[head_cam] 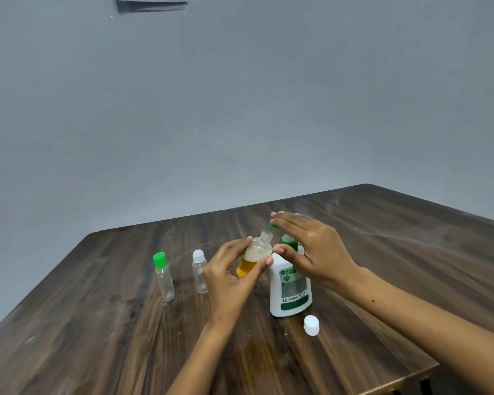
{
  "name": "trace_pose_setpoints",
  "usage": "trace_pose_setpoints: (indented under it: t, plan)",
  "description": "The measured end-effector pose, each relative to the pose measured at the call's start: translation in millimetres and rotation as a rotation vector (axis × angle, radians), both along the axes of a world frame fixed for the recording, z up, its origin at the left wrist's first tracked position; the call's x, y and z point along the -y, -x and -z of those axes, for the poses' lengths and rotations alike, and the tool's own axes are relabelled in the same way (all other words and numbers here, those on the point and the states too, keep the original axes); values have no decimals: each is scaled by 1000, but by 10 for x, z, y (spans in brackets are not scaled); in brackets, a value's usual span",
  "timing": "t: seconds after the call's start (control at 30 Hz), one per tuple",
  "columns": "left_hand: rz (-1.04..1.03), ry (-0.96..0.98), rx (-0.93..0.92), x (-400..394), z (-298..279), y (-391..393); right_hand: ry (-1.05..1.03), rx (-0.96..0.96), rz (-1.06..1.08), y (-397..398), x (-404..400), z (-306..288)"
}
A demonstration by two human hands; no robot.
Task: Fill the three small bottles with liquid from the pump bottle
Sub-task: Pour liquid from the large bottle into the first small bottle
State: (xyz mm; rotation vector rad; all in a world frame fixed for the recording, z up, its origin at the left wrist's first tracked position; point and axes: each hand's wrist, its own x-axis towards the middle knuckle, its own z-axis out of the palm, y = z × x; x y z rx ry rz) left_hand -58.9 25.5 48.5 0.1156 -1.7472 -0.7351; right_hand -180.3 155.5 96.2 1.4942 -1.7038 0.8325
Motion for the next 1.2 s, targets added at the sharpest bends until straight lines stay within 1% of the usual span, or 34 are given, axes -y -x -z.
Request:
trace_pose_setpoints:
  t: [0.17,0.37,0.57,0.73,0.93,1.1,1.2]
  plan:
    - [24,-12,-3,-19,-17,-15,14,44,-9,-13,25,117]
    - [-1,3,1,8,-3,2,-9,20,-16,6,14,-38]
    - [37,-17,-15,-13,-20,-23,49,74,-19,-26,48,137]
    - [9,-15,1,10,2,-3,16,40,-23,23,24,-6]
    - [30,-8,-9,-8,-23,-18,51,78,-2,-36,55,127]
    - [30,-26,1,-7,-7,-20,16,20,-7,-8,1,20]
    - [31,-19,-4,-13,-21,-24,17,31,11,-27,22,77]
